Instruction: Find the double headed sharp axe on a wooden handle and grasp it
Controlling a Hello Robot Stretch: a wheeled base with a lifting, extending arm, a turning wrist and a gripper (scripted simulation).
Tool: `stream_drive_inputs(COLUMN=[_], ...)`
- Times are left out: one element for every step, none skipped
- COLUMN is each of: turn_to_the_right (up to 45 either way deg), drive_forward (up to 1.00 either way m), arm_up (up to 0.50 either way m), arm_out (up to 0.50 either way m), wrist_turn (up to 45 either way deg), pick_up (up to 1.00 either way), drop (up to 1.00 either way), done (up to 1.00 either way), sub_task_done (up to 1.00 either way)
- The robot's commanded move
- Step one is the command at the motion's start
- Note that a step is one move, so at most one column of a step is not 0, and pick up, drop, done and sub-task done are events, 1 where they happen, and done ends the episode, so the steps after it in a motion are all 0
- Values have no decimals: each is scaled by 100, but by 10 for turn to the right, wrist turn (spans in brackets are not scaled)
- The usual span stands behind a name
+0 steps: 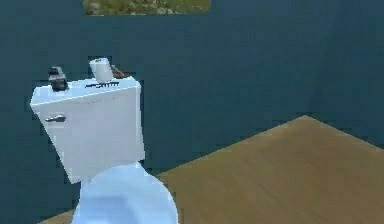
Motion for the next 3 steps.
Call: stream_drive_inputs(turn_to_the_right=[-450, -360, 0], drive_forward=[0, 0, 75], arm_up=[0, 0, 0], arm_out=[0, 0, 0], wrist_turn=[0, 0, 0], pick_up=[0, 0, 0], drop=[0, 0, 0], done=[0, 0, 0], sub_task_done=[0, 0, 0])
